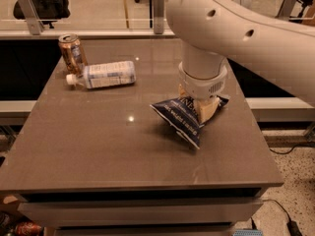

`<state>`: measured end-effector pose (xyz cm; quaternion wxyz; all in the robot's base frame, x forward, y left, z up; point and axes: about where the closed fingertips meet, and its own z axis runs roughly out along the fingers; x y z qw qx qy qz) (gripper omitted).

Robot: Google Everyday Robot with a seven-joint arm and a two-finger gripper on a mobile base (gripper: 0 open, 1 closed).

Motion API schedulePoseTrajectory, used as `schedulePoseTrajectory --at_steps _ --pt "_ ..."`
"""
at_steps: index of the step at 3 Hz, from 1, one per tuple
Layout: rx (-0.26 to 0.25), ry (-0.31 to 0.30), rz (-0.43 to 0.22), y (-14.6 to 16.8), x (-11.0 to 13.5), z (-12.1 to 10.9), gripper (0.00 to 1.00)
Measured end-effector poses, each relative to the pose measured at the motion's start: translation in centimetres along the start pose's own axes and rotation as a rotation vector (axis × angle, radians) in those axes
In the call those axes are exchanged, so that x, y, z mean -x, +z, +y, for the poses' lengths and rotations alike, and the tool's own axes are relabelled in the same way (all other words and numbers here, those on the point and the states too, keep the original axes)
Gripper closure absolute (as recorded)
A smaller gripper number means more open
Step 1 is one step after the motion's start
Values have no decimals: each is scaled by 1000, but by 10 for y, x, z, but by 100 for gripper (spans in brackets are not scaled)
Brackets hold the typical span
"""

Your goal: Pick blue chip bag

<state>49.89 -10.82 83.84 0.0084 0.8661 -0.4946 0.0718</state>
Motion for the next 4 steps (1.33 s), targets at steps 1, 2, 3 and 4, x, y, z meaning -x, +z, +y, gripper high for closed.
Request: schedulePoseTrajectory --at_steps 1,2,3,4 --pt "-57 0 -1 -36 -10 -11 100" --pt "-129 0 -6 -85 -23 -26 100" --pt "-181 -5 -9 -119 -29 -37 100" --pt "-213 -16 -15 -139 -31 -44 100"
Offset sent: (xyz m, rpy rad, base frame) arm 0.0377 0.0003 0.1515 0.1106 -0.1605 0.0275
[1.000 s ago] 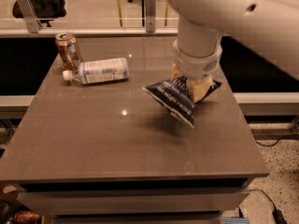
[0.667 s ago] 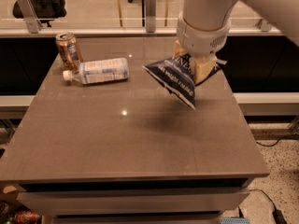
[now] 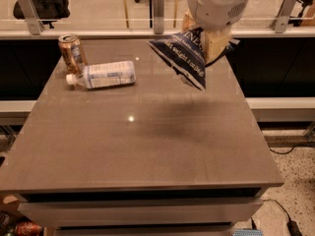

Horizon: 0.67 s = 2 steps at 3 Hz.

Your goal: Pick blue chip bag

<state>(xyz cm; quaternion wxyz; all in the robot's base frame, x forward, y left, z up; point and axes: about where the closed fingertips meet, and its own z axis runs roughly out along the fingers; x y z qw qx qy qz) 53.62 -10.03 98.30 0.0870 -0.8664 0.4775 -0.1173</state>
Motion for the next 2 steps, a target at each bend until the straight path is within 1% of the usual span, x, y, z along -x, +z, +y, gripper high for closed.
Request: schedulePoseTrajectory --at_steps 1,2 --pt "-15 -6 -8 -7 -1 -6 100" --pt "-12 -9 -13 -7 -1 -8 100"
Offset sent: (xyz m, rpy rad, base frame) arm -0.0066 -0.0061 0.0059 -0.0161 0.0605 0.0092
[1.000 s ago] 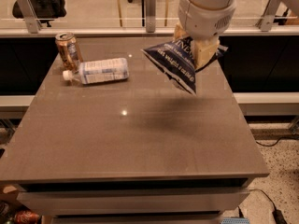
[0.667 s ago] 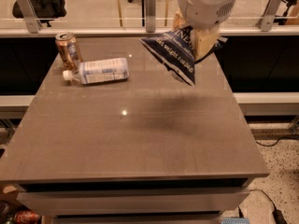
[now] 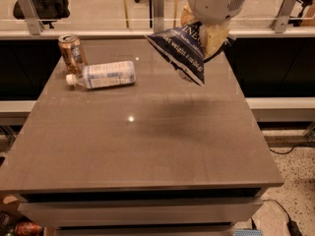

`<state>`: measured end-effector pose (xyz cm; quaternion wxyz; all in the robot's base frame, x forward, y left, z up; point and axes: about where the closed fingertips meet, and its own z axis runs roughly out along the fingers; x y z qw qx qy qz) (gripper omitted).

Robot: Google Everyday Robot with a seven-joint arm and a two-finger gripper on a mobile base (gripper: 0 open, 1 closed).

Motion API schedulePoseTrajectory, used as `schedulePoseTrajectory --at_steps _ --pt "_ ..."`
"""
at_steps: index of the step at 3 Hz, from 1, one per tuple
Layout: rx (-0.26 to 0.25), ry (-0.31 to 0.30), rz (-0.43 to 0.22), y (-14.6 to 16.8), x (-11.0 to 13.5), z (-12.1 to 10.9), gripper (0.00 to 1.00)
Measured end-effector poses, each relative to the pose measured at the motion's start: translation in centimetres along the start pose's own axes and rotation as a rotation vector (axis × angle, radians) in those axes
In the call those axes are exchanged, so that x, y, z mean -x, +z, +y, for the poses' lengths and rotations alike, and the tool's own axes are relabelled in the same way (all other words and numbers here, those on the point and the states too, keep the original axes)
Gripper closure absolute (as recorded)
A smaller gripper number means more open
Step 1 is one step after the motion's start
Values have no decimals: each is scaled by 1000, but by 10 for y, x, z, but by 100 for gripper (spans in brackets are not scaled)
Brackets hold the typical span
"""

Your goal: Pick blue chip bag

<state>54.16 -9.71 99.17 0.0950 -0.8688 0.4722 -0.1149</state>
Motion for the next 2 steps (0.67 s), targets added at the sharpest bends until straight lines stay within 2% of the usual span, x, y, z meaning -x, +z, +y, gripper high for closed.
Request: schedulePoseTrajectory --at_steps 2 --pt "8 -5 -5 3 1 -1 100"
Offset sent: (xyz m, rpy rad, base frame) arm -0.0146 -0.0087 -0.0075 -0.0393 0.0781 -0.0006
